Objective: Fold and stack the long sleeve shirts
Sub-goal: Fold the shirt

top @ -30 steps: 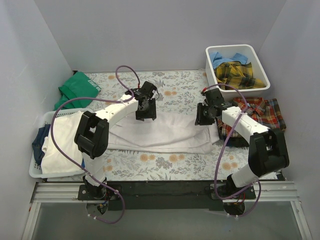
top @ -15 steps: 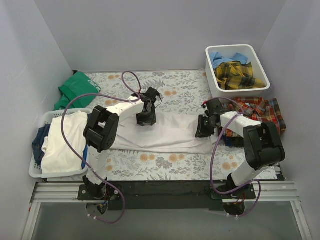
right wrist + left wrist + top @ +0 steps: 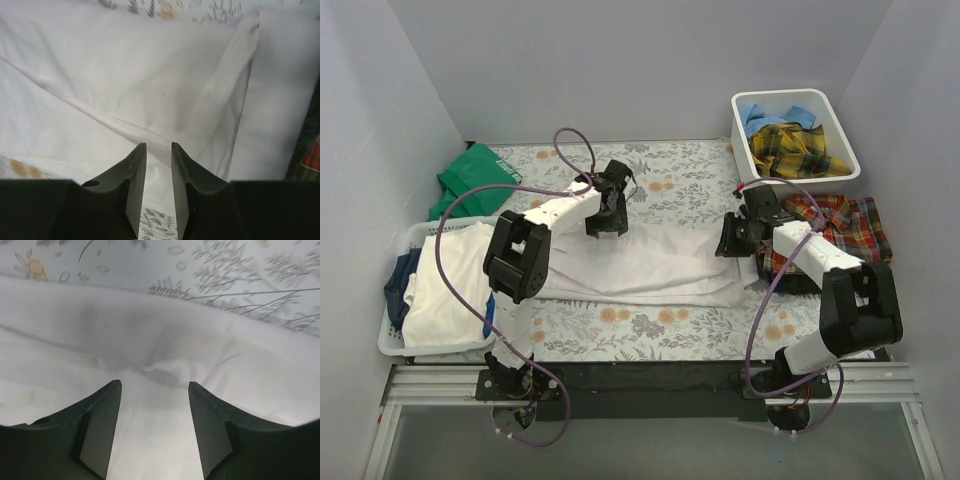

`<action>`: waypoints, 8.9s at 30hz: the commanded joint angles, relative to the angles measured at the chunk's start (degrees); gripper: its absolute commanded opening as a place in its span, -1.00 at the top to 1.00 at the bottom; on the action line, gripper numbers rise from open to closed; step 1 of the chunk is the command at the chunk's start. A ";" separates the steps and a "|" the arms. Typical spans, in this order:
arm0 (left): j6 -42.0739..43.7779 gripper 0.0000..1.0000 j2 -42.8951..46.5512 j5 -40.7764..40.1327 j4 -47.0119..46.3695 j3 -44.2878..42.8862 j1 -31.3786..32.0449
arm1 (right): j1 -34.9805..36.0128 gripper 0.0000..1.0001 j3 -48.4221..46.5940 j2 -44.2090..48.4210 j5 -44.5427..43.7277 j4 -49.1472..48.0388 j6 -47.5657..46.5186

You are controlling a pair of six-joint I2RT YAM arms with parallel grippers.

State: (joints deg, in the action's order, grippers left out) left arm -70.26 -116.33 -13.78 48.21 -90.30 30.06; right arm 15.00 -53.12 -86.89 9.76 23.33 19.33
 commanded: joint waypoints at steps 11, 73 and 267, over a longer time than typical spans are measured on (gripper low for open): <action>19.81 -0.23 8.23 21.24 -10.67 -1.46 13.34 | -1.03 0.24 -9.63 13.75 -18.54 8.21 4.92; 15.24 -0.96 4.52 3.17 -13.49 -28.11 -10.55 | 23.04 0.05 -29.20 -12.74 0.35 2.77 -5.45; -8.67 1.00 38.38 42.96 -8.66 41.44 -4.58 | 26.13 0.97 30.90 30.30 10.99 -20.88 38.42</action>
State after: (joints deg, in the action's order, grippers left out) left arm -78.43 -77.58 30.61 38.59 -43.94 25.30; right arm 41.01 -18.24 -56.71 21.98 -0.32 58.13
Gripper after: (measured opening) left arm 0.026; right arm 0.038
